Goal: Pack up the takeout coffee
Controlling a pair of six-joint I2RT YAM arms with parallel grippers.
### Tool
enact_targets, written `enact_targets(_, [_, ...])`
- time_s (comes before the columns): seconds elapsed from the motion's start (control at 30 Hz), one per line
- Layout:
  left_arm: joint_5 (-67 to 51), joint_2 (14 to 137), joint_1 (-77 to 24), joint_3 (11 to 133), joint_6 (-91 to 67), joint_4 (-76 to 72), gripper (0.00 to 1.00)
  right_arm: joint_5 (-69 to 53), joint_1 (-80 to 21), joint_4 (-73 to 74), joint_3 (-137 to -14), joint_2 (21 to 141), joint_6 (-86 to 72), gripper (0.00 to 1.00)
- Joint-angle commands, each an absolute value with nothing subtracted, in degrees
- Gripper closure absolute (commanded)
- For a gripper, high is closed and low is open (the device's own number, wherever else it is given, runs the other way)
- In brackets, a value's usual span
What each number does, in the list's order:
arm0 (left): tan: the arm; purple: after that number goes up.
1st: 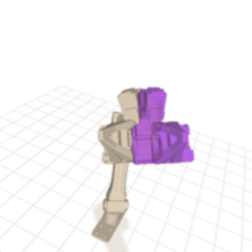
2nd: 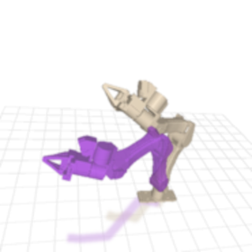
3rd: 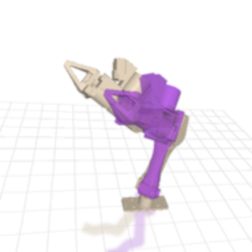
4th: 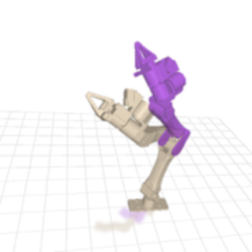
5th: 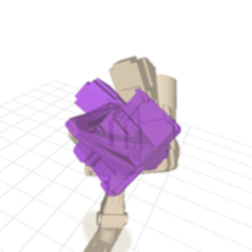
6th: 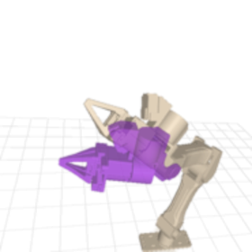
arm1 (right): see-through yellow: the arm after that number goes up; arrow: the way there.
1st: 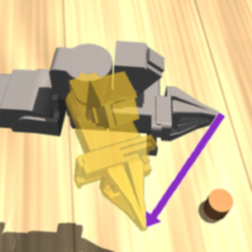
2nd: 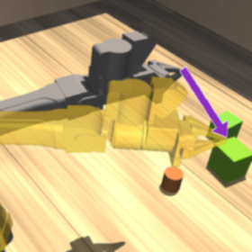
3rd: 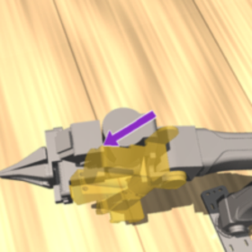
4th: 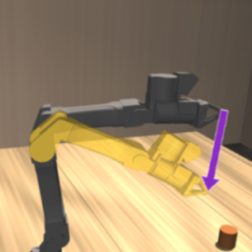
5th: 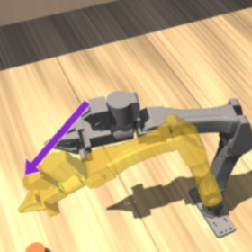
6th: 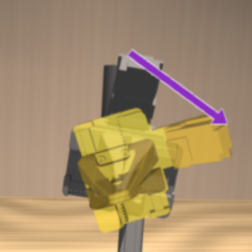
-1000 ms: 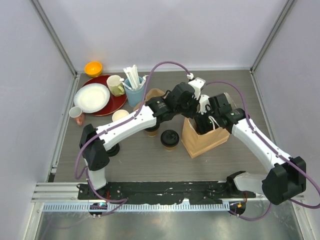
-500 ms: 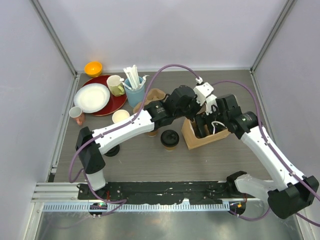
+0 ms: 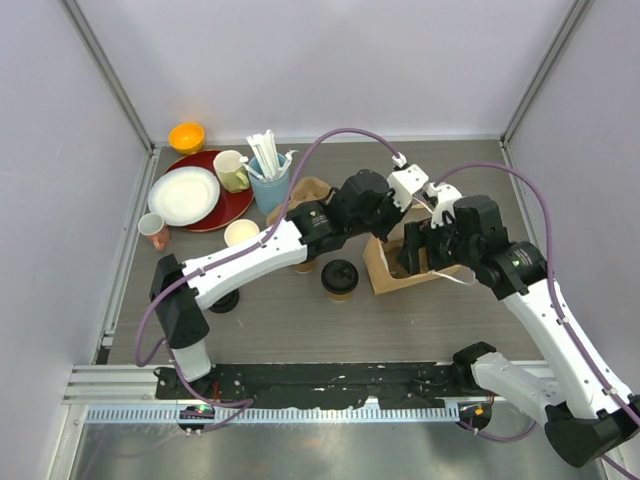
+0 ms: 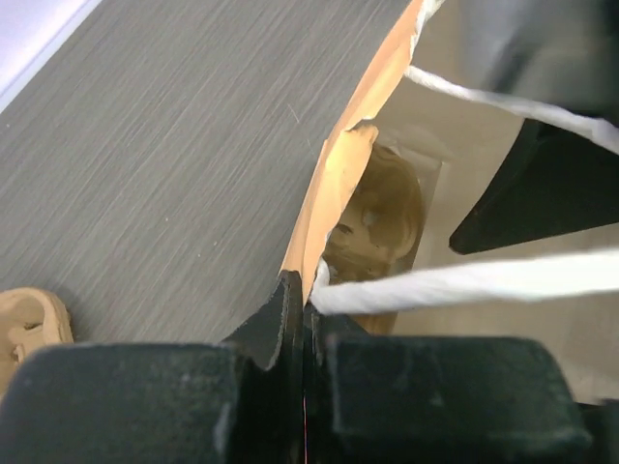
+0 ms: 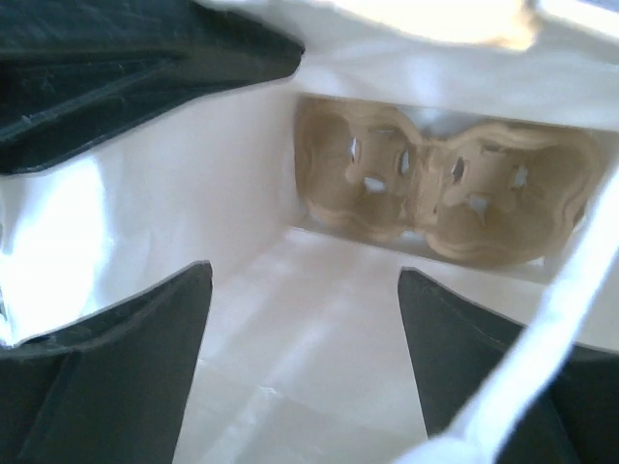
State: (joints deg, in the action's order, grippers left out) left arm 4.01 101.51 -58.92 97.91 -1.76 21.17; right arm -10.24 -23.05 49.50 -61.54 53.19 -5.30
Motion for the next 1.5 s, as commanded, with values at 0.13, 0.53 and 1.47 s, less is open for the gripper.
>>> enact_targets(0.13, [2.82, 99.67, -58.27, 98.09, -1.22, 22.06, 1.00, -11.78, -23.47, 46.05, -69.34, 49.39, -8.96, 0.18])
enact_targets(0.53, [-2.99, 99.67, -57.30, 98.26, -3.69, 24.35, 1.00, -11.43, -23.55, 54.40, -75.76, 48.17, -8.79, 0.17])
enact_targets(1.47, [-7.99, 100.37, -56.60, 97.56, -4.39, 23.91, 1.00, 7.12, -23.47, 45.44, -91.85, 52.29, -14.50, 0.14])
